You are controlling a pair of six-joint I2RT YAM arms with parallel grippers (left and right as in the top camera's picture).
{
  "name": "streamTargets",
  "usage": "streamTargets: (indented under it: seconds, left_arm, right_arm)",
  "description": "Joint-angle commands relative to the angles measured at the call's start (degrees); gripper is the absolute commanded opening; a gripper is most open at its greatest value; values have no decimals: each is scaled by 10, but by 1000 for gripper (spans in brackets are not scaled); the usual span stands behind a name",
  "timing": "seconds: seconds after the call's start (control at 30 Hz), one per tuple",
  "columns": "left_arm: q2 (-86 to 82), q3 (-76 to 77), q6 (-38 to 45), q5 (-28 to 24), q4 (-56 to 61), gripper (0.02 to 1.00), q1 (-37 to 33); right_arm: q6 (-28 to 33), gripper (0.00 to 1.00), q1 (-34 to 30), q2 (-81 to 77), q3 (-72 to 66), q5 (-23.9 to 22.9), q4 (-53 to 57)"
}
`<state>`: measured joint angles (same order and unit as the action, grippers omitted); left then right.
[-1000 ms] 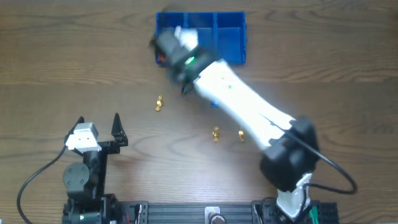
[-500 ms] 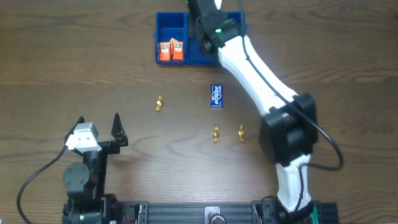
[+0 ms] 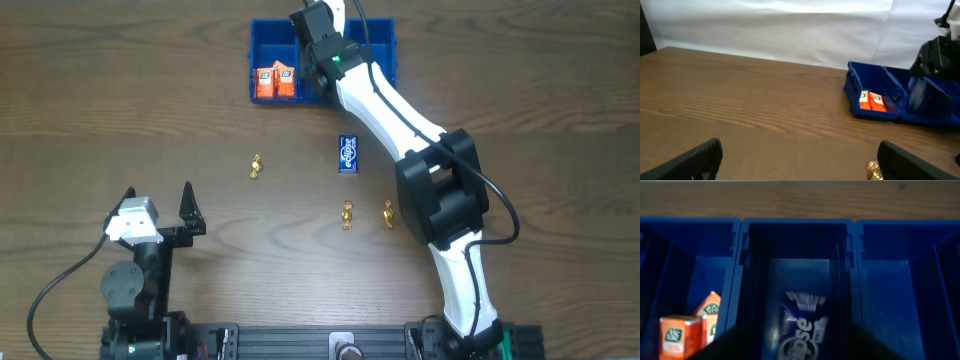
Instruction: Sort Candies Into Trays
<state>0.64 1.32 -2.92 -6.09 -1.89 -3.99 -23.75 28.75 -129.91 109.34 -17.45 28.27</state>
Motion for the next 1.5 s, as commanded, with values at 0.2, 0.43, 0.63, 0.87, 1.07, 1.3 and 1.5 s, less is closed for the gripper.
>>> streamTargets:
  seconds: [0.2,0.43,0.63,0.87,1.07,1.3,1.5]
  left_arm:
    - [-3,-10,4,-10,-20,998,-2]
    - [-3,-10,4,-10,-20,998,-2]
    - [-3,-10,4,-10,-20,998,-2]
    - [-3,-10,4,-10,-20,998,-2]
    - [-3,-10,4,-10,-20,998,-2]
    - [-3,-10,4,-10,-20,996,-2]
    - [-3,-10,4,-10,-20,998,-2]
  right_arm:
    - [-2,998,15,97,-6,-5,73]
    - [-70,998,39,220,-145,5,145]
    - [-127,998,49,238,-327,85,133]
    - [-144,998,33,233,-423,85,65]
    - [-142,1000,26,225,-424,85,34]
    - [-137,963,26,204,-424,76,24]
    - [-137,814,26,190,-424,77,24]
